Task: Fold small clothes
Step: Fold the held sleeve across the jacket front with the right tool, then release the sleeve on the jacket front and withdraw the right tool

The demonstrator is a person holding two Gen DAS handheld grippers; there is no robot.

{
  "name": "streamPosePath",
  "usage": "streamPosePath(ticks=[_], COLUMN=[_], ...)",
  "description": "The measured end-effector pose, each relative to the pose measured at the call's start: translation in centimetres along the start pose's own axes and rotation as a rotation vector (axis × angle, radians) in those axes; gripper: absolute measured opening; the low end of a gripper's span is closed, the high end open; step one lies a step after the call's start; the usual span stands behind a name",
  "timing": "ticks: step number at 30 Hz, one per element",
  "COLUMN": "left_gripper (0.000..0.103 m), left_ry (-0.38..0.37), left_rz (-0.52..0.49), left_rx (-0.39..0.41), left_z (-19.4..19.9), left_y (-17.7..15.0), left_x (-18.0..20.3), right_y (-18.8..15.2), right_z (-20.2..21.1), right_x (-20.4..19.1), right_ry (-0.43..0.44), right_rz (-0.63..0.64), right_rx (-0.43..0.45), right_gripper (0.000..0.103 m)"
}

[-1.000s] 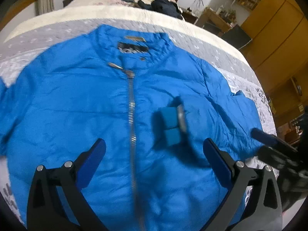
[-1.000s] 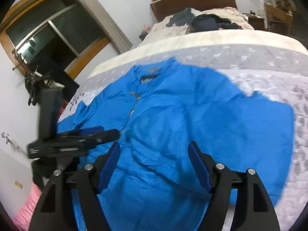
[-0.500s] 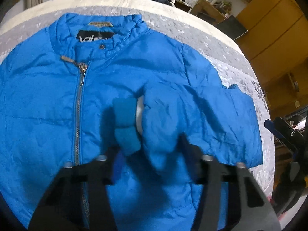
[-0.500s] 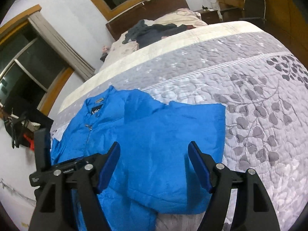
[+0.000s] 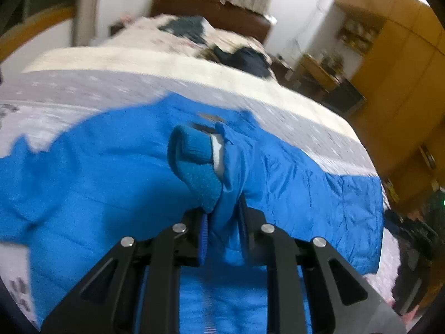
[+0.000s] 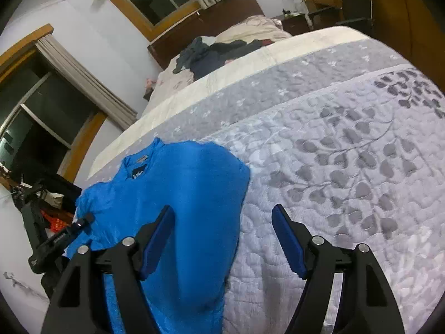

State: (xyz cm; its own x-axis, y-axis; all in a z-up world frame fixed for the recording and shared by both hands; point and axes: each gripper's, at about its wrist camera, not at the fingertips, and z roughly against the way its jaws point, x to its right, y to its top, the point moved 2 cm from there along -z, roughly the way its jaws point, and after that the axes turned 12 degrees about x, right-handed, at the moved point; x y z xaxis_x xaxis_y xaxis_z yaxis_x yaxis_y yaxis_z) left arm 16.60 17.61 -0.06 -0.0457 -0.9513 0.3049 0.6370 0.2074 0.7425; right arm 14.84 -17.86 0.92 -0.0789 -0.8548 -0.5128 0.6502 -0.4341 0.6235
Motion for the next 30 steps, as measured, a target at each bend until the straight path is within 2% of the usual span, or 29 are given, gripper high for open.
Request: streamPosePath(ticks=[7,12,13,14,15,18,22,25,30], left_gripper=[0.017,0.017,0.017,0.018,0.019,0.026,0.037,0.04,0.05], left_ry=[0.118,0.14,0.144,0.148,0.157,0.162,0.153,0.153,0.178], left_rz=[0.051,0.088,0.089,0.088,0.088,0.103,0.094,0.094,0.056], left_rx=[0.042,-0.014,-0.033,-0.044,-0.059,-0.098,-0.115,-0.113,0.0], left_z=[1.6,0.7,0.2,-0.2,-0.7,-1.6,-1.7,-0.6,3.7], left_y=[1.4,0.6,0.2,-0.2,-0.5,-1.6,-2.1,-1.9,0.0], left_x=[-6.7,-9.7,-10.0,-10.4,-10.7,-12.4,-13.1,-13.3,-13.2], right_y=[-1.7,-3.8,-4.2,-4.6,-4.9,-5.7,-6.0,-5.8,-3.5], right_z=[-2.9,-6.0,-6.5,-7.1,-7.5,-8.3,-8.8,-8.3,-4.0], right_x=[-1.9,-3.4,-3.6,-3.8,-3.8,-3.5,-3.2,-3.5,-6.1], right_ry=[0.063,0.041,0.033,0.03,0.027,-0.013,-0.022,-0.038,-0.09], right_rz=[0.019,0.062,0.068,0.075,0.08,0.093,0.079,0.096,0.147], right_rx=[-0.081,-0.157,-0.168,-0.18,-0.192,-0.215,-0.227,-0.213,-0.091], right_gripper=[0.073,0.072,0.069,0.056,0.047,0.042,0.042,0.049,0.055])
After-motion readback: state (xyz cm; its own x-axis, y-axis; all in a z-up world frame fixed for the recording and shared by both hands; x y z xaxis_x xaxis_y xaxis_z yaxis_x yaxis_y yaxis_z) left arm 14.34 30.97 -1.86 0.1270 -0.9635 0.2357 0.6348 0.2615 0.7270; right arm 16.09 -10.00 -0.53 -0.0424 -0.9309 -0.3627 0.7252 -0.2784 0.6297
